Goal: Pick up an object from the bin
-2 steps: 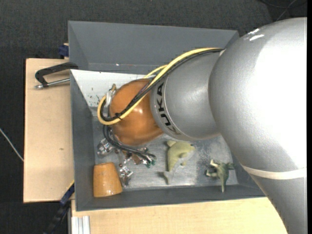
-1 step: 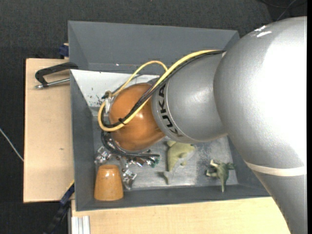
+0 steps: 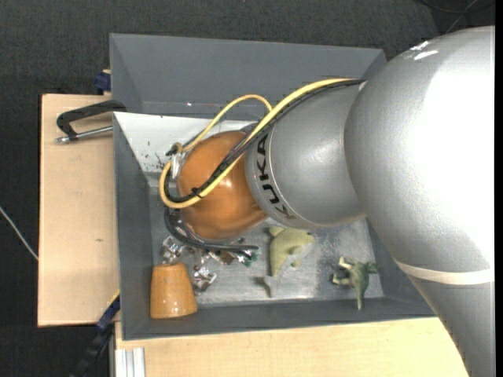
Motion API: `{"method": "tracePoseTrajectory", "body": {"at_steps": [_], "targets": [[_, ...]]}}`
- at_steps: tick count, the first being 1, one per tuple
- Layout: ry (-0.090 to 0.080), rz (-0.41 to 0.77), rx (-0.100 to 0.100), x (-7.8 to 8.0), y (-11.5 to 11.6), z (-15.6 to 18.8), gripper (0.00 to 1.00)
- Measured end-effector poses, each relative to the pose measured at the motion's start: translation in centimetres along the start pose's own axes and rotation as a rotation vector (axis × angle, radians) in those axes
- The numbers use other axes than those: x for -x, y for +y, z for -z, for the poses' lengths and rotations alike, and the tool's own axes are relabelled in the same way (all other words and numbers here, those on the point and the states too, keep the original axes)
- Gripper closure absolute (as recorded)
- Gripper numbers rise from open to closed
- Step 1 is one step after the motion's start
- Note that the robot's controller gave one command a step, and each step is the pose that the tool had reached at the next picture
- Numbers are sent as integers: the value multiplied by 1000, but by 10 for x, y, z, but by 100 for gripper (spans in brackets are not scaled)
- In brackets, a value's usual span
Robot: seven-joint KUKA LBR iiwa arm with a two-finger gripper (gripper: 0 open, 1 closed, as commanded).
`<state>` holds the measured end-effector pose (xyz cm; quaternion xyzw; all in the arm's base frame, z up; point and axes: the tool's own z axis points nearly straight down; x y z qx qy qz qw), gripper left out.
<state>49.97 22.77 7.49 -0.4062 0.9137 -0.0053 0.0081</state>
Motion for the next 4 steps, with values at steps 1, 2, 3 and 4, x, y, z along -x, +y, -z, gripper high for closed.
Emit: {"method": "tracePoseTrajectory", "body": {"at_steps": [1,2,3,4], "targets": [[-3,47,9,-4,-42,135,100],[5,50,16,-5,-39,131,0],[9,113,15,-11,-130,46,0],[0,343,18,2,-44,94,0]]}}
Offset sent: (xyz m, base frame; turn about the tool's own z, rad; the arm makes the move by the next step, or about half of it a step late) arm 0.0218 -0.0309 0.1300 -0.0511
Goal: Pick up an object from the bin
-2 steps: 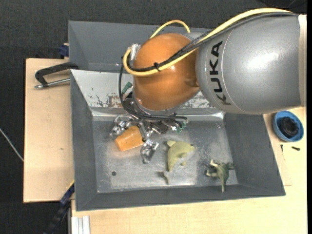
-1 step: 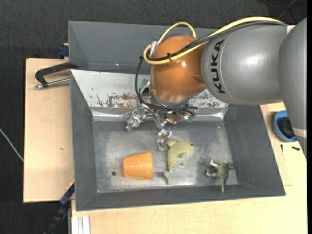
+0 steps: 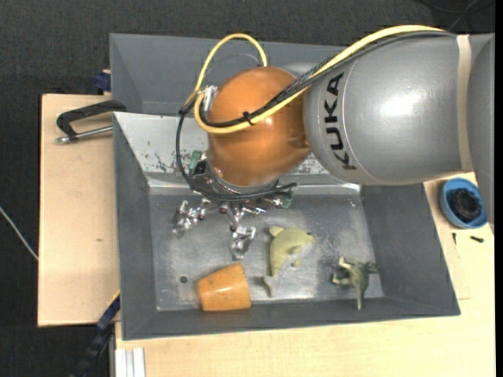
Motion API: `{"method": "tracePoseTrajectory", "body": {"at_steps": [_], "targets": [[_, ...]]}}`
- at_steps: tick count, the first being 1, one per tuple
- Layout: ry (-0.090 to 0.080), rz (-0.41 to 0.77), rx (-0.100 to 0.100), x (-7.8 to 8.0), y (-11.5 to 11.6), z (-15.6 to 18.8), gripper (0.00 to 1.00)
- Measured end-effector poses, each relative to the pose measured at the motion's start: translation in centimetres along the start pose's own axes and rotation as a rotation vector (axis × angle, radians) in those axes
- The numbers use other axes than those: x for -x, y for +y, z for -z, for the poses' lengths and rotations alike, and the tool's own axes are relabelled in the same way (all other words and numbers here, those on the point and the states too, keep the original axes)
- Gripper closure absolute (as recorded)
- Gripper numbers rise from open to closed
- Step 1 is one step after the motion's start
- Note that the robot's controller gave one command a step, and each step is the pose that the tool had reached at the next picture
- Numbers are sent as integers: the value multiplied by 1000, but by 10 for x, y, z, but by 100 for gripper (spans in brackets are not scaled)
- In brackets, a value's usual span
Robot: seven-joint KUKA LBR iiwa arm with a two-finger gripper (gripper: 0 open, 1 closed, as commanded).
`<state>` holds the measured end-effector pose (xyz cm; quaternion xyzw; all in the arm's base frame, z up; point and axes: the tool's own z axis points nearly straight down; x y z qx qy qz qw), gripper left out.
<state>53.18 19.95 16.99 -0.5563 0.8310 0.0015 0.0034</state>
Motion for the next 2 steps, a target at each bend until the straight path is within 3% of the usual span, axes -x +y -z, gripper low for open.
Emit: {"method": "tracePoseTrajectory", "body": {"at_steps": [1,2], "targets": [[-6,-16,-8,-5,39,-42,0],[-17,123,-13,-65,6,-48,0]]}}
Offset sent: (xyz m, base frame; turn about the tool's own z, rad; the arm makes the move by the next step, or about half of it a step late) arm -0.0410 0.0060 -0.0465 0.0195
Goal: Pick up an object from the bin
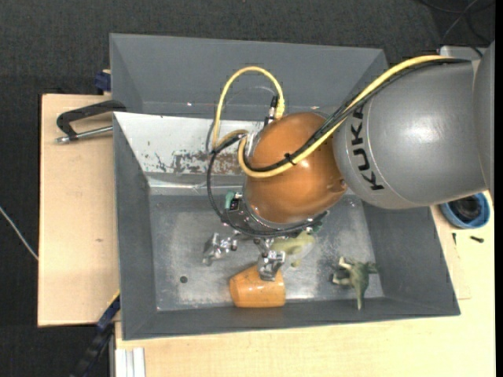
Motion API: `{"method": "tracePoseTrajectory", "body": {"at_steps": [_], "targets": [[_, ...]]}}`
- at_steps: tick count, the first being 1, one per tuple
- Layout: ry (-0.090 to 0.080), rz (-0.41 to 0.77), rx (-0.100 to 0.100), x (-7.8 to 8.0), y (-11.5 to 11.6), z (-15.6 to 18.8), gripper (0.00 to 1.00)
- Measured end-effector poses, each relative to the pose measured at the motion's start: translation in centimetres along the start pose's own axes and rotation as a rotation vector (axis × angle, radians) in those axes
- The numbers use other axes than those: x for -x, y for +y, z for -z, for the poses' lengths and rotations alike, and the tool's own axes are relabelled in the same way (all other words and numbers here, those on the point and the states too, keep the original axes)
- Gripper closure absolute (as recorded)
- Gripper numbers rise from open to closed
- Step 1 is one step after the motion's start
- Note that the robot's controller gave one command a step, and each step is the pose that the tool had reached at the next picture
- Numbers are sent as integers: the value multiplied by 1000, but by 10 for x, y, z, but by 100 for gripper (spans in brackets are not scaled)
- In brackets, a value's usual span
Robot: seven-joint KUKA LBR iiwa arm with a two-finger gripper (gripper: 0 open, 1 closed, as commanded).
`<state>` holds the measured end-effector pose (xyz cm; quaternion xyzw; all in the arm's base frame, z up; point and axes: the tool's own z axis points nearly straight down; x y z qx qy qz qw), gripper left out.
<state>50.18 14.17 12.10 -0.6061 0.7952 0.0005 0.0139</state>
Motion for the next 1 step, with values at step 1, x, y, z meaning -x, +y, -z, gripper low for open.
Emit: {"method": "tracePoseTrajectory", "body": {"at_steps": [1], "targets": [[-3,291,-5,-8,-10,-4,0]]}}
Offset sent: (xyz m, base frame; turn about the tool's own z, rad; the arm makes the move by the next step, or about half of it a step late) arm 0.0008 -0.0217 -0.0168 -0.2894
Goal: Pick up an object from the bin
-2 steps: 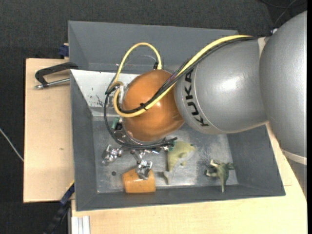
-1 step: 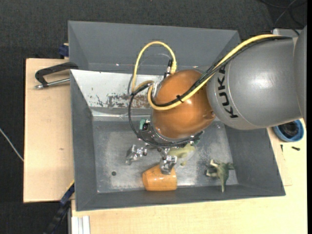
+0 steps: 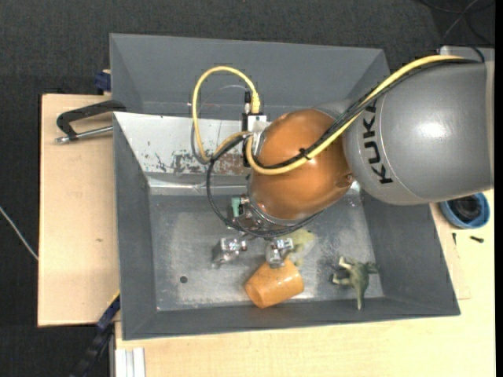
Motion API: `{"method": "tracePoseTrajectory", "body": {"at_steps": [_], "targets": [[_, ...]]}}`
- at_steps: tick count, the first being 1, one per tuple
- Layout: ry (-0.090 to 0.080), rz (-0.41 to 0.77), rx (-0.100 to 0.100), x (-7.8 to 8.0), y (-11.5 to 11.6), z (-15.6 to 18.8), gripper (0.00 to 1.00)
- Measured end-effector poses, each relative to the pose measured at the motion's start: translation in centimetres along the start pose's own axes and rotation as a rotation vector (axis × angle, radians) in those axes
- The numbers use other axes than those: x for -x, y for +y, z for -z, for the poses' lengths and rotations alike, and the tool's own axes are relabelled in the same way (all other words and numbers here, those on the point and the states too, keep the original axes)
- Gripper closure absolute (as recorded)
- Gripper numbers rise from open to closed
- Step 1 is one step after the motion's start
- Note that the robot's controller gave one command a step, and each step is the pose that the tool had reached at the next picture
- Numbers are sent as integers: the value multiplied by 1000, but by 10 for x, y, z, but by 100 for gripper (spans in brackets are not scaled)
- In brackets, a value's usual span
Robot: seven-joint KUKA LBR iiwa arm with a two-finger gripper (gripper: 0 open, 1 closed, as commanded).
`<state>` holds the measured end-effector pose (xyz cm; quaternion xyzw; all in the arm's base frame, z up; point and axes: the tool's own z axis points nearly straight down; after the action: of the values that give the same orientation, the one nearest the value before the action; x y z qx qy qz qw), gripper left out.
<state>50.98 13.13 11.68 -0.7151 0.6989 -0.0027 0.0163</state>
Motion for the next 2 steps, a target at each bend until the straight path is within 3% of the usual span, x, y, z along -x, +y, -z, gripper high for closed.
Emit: {"method": "tracePoseTrajectory", "body": {"at_steps": [1,2], "targets": [[7,669,29,-35,12,-4,0],[5,813,29,-77,-14,-39,0]]}}
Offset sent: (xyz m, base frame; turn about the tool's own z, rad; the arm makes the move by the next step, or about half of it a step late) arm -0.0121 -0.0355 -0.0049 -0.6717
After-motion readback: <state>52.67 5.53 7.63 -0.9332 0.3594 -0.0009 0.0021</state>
